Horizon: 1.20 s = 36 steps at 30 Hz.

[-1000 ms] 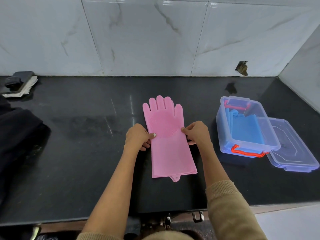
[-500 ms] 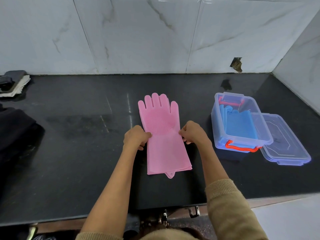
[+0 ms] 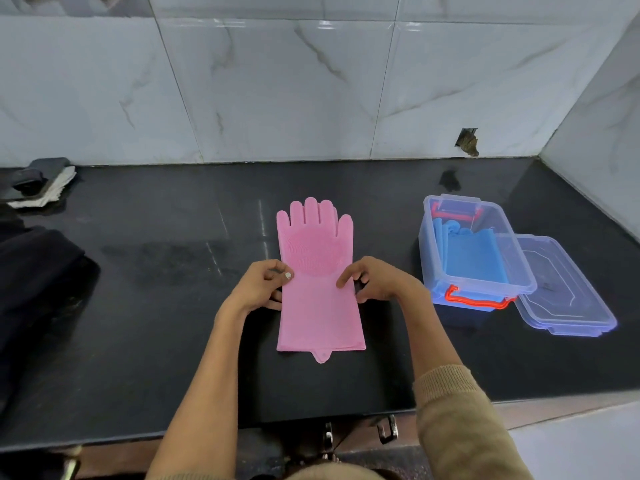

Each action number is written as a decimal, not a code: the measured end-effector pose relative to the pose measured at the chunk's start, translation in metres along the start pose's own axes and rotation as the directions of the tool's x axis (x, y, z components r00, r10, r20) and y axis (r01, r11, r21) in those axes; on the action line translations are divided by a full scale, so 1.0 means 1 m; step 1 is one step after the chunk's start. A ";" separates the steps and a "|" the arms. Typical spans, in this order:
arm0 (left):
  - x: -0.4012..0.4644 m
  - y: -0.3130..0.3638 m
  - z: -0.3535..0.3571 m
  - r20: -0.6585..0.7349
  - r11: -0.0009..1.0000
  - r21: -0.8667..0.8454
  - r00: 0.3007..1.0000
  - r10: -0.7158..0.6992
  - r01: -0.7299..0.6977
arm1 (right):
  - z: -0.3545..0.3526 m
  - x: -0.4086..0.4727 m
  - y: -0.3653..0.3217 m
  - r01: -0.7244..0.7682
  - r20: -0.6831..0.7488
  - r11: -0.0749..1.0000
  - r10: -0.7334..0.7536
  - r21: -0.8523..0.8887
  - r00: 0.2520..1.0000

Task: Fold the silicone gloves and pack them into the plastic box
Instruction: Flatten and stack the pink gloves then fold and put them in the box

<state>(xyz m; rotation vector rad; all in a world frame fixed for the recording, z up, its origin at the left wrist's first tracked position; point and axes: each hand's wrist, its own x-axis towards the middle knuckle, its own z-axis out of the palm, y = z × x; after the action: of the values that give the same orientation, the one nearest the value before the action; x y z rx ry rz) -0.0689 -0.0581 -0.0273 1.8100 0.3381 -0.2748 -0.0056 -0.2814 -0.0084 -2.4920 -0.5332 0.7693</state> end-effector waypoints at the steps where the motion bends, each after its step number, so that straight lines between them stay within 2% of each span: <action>1: -0.001 -0.001 -0.002 0.024 1.000 0.010 1.000 -0.013 0.013 | 0.000 0.000 0.000 0.016 -0.015 1.000 -0.016 -0.003 1.000; 4: -0.002 -0.001 -0.008 0.088 0.998 0.046 0.995 -0.041 0.037 | 0.000 0.000 0.003 0.079 -0.069 0.997 -0.078 0.006 0.995; 8: -0.002 0.001 -0.015 0.146 0.989 0.147 0.989 -0.020 -0.002 | 0.004 0.010 0.009 0.134 -0.161 0.991 -0.132 0.003 0.978; 11: -0.001 0.003 -0.014 0.116 0.965 0.257 0.993 0.023 -0.053 | 0.008 0.017 0.010 0.128 -0.243 0.992 -0.122 0.010 0.962; 13: 0.001 0.003 -0.011 0.064 0.925 0.356 0.991 0.121 -0.136 | 0.008 0.020 0.010 0.125 -0.277 0.992 -0.120 0.001 0.953; 16: 0.006 0.007 -0.010 0.016 0.853 0.457 0.961 0.274 -0.251 | 0.005 0.023 0.009 0.124 -0.259 0.992 -0.119 0.004 0.958; 20: 0.018 0.014 -0.019 0.057 0.819 0.477 0.941 0.335 -0.320 | -0.009 0.030 0.006 0.143 -0.187 0.989 -0.134 0.032 0.973; 24: 0.026 0.023 -0.023 0.071 0.890 0.382 0.968 0.243 -0.251 | -0.030 0.032 -0.002 0.185 -0.058 0.961 -0.177 0.208 0.983; 27: 0.042 0.025 -0.020 0.007 0.901 0.385 0.977 0.212 -0.199 | -0.036 0.042 -0.003 0.176 -0.142 0.919 -0.133 0.353 0.981; 30: 0.061 0.025 -0.014 -0.112 0.916 0.390 0.982 0.153 -0.099 | -0.036 0.059 0.001 0.166 -0.222 0.906 -0.083 0.389 0.972; 33: 0.070 0.025 -0.008 -0.189 0.888 0.458 0.974 0.125 -0.025 | -0.036 0.072 0.001 0.162 -0.212 0.911 -0.085 0.378 0.973; 36: 0.074 0.021 -0.005 -0.222 0.868 0.497 0.969 0.113 0.013 | -0.037 0.079 0.000 0.150 -0.190 0.885 -0.071 0.440 0.979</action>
<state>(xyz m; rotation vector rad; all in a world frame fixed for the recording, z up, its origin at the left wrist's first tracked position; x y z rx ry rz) 0.0074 -0.0525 -0.0335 2.3707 0.4187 -0.1019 0.0770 -0.2552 -0.0146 -2.0476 -0.3786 0.5539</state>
